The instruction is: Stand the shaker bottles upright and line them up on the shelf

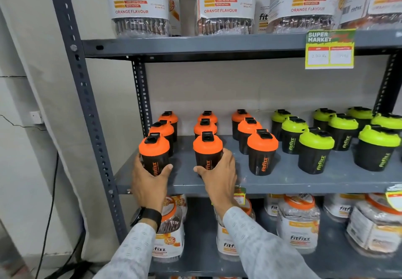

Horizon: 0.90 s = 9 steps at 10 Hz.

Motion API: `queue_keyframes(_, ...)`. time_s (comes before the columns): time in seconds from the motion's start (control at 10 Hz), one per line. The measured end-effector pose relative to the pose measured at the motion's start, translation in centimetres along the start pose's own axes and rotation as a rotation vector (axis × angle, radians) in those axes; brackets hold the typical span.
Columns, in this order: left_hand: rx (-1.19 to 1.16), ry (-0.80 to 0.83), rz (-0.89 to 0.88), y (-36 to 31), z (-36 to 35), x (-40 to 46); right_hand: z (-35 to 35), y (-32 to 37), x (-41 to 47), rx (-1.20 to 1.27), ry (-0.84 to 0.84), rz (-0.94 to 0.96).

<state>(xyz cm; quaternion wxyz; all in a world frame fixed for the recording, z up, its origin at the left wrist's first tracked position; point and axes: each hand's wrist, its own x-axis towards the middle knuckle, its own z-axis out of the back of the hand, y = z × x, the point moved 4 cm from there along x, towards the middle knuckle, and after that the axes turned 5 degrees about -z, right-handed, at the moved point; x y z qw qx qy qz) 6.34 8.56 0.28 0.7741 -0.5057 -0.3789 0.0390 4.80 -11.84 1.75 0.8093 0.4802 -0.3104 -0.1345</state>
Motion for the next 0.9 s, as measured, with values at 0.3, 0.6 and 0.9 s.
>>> queue_keyframes(0.3, -0.003, -0.002, -0.027, 0.3, 0.3, 0.3, -0.5, -0.5, -0.3, -0.003, -0.009, 0.012)
queue_keyframes(0.6, -0.007, 0.008, -0.040, 0.4, 0.4, 0.3, -0.8, -0.5, -0.4, -0.006, -0.022, 0.009)
queue_keyframes(0.9, -0.029, 0.038, -0.007, 0.0, 1.1, -0.5, 0.1, -0.2, -1.2, 0.023, -0.022, -0.007)
